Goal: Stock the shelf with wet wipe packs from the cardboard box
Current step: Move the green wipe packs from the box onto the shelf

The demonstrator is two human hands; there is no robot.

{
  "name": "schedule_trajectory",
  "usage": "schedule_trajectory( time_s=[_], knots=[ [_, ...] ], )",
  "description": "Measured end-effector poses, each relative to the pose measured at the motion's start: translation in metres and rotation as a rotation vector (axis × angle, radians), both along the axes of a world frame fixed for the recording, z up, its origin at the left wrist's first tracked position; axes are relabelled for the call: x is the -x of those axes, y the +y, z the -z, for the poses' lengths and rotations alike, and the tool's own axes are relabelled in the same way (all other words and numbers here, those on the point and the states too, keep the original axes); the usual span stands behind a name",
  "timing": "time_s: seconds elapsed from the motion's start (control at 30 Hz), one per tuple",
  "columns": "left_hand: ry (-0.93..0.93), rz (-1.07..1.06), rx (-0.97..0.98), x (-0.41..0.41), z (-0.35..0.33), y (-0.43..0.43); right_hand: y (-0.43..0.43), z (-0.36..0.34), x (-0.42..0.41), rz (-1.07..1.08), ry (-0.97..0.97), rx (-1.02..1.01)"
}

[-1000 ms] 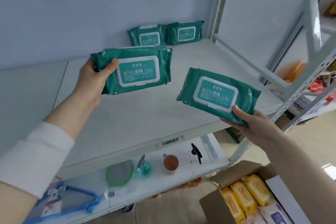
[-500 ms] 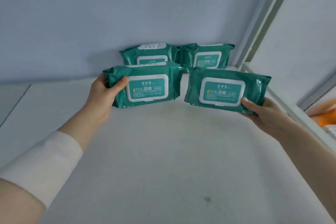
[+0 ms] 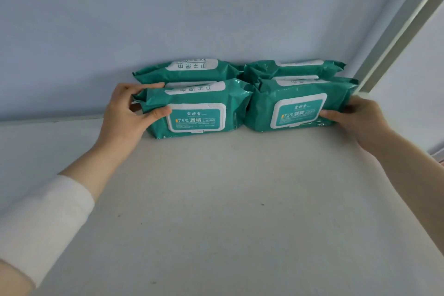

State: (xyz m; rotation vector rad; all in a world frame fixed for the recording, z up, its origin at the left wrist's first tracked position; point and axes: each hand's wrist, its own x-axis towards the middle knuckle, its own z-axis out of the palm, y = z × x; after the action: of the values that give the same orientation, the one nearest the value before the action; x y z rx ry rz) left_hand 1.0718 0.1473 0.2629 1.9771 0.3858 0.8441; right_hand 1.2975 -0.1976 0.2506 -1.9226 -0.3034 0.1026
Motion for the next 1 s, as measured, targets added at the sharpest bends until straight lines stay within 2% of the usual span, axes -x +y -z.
schedule_trajectory(
  time_s=[0.27,0.43,0.5,0.6,0.77,0.9,1.0],
  knots=[
    [0.027,-0.083,0.048,-0.003,0.007,-0.01,0.004,0.002,0.006,0.096,-0.003,0.02],
    [0.096,-0.155,-0.028,0.009,-0.008,-0.023,0.012,-0.016,0.041,0.205,-0.032,0.215],
    [0.152,-0.217,-0.172,0.018,-0.018,-0.031,0.012,-0.028,0.063,0.231,-0.076,0.379],
    [0.26,-0.231,-0.507,0.04,-0.035,-0.051,0.01,-0.045,0.111,0.237,-0.186,0.611],
    [0.54,0.049,-1.072,0.087,-0.05,-0.109,-0.009,-0.06,0.216,0.13,-0.396,0.997],
    [0.703,0.304,-1.19,0.13,-0.058,-0.182,-0.042,-0.06,0.296,0.029,-0.432,1.307],
    [0.689,0.447,-1.297,0.156,-0.069,-0.241,-0.083,-0.069,0.343,0.049,-0.381,1.358]
  ],
)
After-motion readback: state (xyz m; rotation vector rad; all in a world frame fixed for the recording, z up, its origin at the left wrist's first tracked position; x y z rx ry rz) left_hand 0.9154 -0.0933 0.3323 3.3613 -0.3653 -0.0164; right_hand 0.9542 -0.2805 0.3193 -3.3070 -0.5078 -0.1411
